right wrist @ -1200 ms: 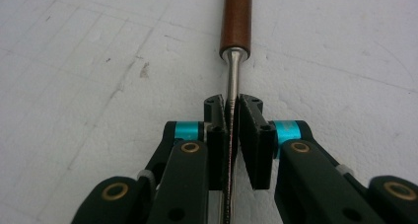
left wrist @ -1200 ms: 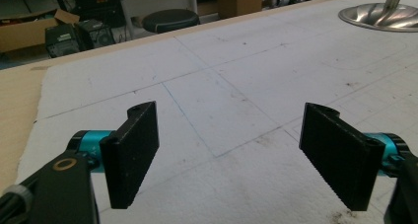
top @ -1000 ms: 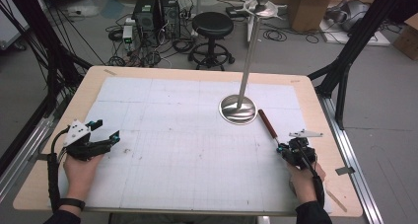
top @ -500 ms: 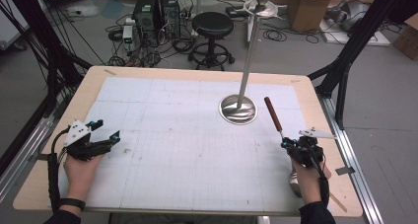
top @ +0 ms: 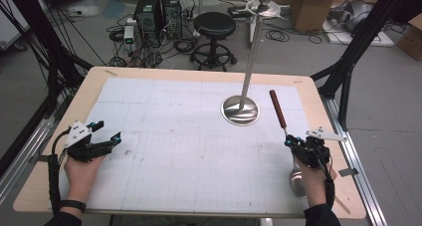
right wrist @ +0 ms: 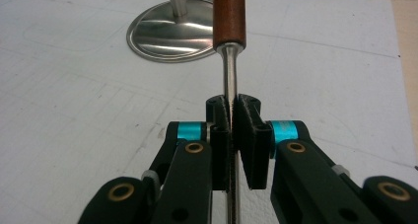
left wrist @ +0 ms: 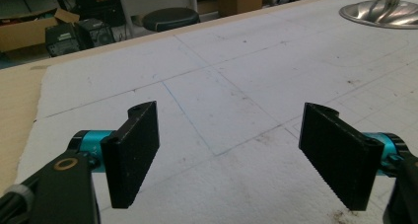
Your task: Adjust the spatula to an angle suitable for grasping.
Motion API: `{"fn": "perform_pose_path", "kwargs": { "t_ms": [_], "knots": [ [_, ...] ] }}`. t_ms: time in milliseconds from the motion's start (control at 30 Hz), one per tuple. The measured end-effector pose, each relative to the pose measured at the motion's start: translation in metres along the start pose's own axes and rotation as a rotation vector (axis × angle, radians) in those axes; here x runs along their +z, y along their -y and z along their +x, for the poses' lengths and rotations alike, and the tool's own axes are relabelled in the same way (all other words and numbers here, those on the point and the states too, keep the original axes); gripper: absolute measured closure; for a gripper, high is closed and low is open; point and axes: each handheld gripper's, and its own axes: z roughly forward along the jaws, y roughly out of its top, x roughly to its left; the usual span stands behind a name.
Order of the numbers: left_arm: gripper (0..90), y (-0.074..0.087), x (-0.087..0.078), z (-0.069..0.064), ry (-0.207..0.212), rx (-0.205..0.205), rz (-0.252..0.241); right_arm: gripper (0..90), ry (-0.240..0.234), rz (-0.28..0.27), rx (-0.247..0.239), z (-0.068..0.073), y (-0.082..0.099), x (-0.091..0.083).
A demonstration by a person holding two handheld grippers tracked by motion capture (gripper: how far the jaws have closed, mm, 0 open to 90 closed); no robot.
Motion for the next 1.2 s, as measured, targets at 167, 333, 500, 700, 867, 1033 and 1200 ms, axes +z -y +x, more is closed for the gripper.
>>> {"fn": "perform_pose_path", "kwargs": {
  "t_ms": [167,333,500,700,867,1033,1200],
  "knots": [
    [23.9,0.0,0.0,0.0,0.0,0.0,0.001,84.5,-0.012,-0.024,-0.007,0.001,-0.001,-0.002],
    [23.9,0.0,0.0,0.0,-0.001,0.0,0.003,84.6,-0.028,-0.047,-0.003,0.0,-0.001,-0.005],
    [23.9,0.0,0.001,0.0,0.0,0.001,0.003,84.6,-0.048,-0.084,0.006,-0.002,-0.003,-0.01],
    [23.9,0.0,0.001,-0.001,0.001,0.001,0.003,84.6,-0.062,-0.124,0.018,-0.003,-0.005,-0.015],
    [23.9,0.001,0.001,-0.001,0.002,0.0,0.005,84.6,-0.07,-0.149,0.02,-0.003,-0.007,-0.02],
    [24.0,0.001,0.001,-0.001,0.005,0.003,0.007,84.6,-0.076,-0.175,0.017,-0.002,-0.009,-0.022],
    [24.0,0.001,0.002,-0.001,0.005,0.005,0.011,84.5,-0.079,-0.196,0.018,-0.002,-0.01,-0.024]
  ]
}}
